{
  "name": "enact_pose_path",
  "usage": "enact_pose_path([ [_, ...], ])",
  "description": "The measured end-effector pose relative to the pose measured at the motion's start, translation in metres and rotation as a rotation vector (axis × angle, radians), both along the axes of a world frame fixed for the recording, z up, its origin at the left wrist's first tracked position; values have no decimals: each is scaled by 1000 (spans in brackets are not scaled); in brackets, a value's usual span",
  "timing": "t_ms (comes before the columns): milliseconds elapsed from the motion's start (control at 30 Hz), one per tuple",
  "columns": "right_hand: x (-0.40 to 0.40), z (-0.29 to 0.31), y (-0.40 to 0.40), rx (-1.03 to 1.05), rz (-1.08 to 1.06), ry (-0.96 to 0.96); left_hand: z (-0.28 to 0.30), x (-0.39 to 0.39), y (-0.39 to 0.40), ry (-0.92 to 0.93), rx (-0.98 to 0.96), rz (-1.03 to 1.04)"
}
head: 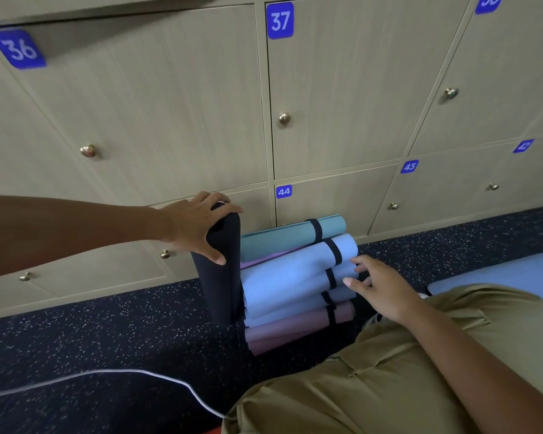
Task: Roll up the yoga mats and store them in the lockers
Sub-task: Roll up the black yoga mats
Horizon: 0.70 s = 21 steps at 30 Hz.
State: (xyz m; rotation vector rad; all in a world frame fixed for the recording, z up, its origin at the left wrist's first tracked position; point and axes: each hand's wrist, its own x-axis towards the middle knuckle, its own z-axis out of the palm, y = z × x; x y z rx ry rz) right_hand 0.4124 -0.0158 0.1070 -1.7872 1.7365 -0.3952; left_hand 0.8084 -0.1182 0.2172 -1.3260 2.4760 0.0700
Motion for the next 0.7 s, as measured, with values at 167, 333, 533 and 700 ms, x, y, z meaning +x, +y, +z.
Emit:
enact_pose_path([
  [167,1,1,1,-2,0,-2,0,-1,0,42,9,-19],
  [333,1,0,1,-1,2,-1,-3,-3,0,57,17,-52],
  [533,-1,-1,1,1,1,0,-6,-4,-5,58,3,-79],
  [700,0,-1,2,7,-1,1,4,3,-25,-40,24,41],
])
